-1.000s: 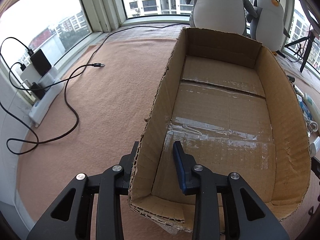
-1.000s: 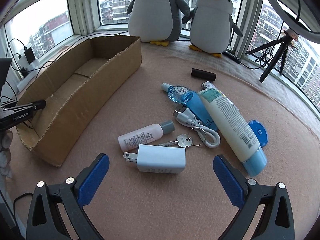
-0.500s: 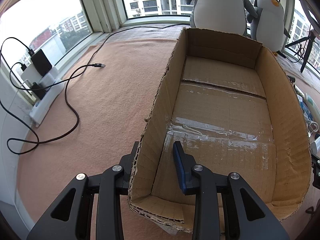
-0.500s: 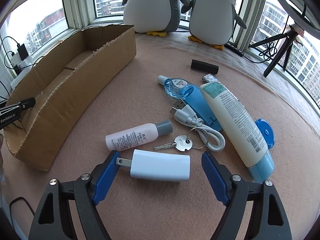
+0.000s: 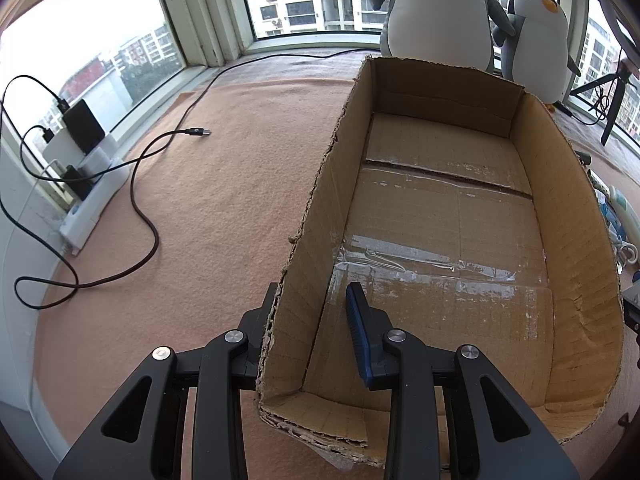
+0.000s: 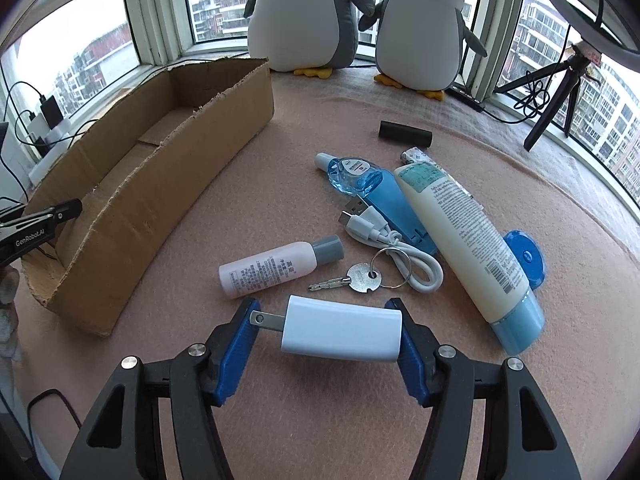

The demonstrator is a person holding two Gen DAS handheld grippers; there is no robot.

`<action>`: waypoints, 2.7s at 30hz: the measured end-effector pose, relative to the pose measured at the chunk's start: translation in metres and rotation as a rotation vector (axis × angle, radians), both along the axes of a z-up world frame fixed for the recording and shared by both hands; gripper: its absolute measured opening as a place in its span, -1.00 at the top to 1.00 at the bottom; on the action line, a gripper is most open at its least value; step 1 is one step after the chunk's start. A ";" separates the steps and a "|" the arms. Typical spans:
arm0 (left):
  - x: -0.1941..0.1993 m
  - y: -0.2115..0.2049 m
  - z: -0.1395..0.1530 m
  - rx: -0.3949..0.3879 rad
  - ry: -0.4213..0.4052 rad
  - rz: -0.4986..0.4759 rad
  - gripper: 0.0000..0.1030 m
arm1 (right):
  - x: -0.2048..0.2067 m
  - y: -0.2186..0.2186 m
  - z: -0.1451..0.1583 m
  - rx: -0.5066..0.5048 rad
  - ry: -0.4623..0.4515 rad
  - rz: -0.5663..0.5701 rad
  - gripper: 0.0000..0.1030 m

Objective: Organize rigid objects
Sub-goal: 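Carry the charger plug over the box and open the right gripper, then move the right gripper to the blue round tape measure and grasp it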

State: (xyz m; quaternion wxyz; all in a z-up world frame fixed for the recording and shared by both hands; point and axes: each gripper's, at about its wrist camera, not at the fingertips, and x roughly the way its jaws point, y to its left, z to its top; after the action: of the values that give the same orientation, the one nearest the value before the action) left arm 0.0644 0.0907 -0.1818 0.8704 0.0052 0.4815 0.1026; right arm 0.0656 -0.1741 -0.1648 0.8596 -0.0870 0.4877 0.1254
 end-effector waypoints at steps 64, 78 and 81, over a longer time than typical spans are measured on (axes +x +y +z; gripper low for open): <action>0.001 0.000 -0.001 0.002 -0.010 0.006 0.41 | 0.048 0.061 0.080 0.217 -0.090 0.087 -0.58; -0.002 -0.001 -0.002 0.012 -0.010 0.008 0.41 | 0.062 -0.091 0.071 0.096 -0.075 -0.260 -0.58; -0.002 -0.001 -0.002 0.013 -0.010 0.007 0.41 | 0.071 -0.116 0.058 0.050 -0.024 -0.341 -0.58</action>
State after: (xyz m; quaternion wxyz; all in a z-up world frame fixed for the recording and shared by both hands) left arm 0.0627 0.0898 -0.1836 0.8723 0.0087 0.4765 0.1089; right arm 0.1367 -0.2905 -0.1063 0.8760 0.0170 0.4819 -0.0112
